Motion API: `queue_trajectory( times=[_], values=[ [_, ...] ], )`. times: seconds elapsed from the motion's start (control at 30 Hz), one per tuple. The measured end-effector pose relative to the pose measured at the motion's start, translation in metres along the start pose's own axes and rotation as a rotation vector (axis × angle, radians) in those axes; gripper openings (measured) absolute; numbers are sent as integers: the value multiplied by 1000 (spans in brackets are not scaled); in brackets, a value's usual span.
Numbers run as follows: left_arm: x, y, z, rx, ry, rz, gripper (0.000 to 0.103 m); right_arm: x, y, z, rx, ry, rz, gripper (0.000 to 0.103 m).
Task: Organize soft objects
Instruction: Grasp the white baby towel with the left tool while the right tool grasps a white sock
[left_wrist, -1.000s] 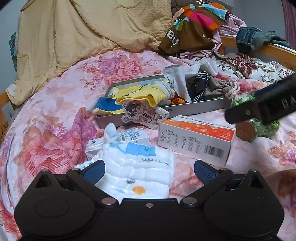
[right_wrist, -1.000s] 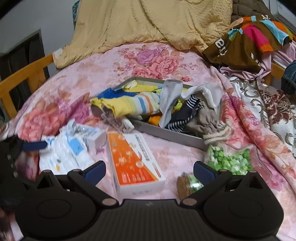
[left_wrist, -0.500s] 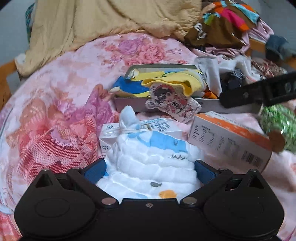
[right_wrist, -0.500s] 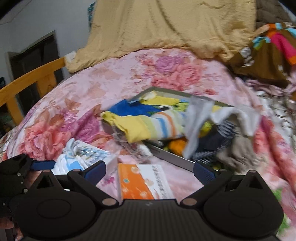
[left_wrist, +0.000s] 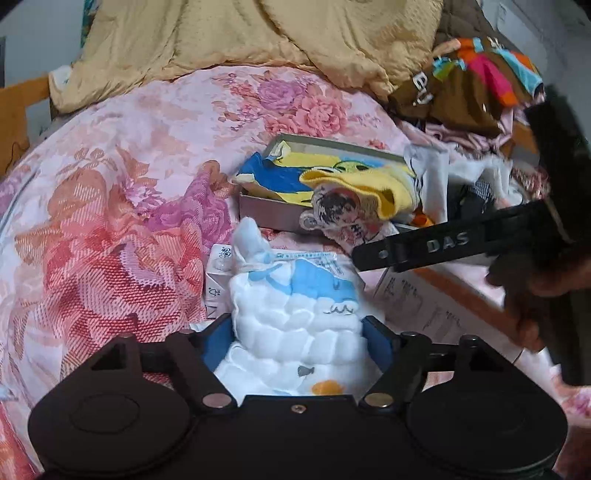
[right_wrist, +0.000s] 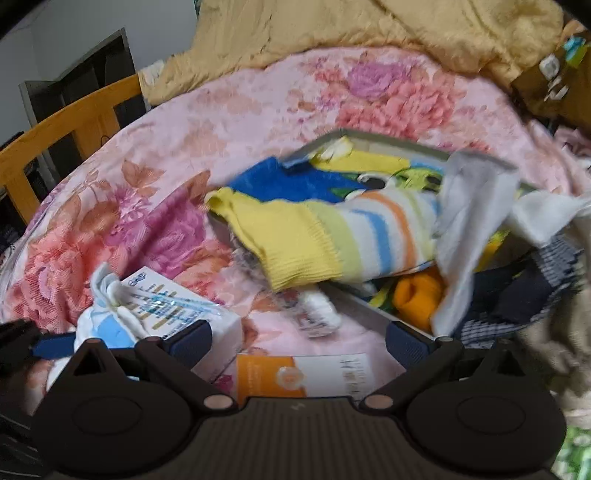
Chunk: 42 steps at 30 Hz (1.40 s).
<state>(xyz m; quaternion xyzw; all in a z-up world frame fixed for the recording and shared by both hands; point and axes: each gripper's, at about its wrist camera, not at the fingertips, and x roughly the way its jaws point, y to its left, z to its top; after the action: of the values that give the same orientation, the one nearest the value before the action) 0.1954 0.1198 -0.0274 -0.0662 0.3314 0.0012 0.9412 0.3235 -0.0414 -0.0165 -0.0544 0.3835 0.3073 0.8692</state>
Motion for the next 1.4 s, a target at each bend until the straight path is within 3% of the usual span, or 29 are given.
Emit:
queue_trajectory(
  times=[0.3,0.5,0.63,0.7,0.77,0.9,1.17,1.4],
  values=[
    [-1,9,-1,-60,-27,-33,62,5,6,9,30,-22,94,102],
    [-3,20,2,-149,-34,-54,49,-1,11,11,27,-33,129,97],
    [-3,23,2,-171,-37,-58,42,1,14,10,28,-45,138,82],
    [-4,24,2,-179,-38,-60,41,5,16,10,20,-36,119,71],
    [-4,25,2,-185,-41,-63,40,8,16,8,23,-23,114,53],
    [-4,28,2,-209,-49,-81,35,8,24,7,-24,-27,93,49],
    [-9,32,2,-249,-66,-87,25,-1,45,8,-167,-84,-32,30],
    [-9,33,2,-259,-73,-106,21,5,48,4,-215,-53,-41,27]
  ],
)
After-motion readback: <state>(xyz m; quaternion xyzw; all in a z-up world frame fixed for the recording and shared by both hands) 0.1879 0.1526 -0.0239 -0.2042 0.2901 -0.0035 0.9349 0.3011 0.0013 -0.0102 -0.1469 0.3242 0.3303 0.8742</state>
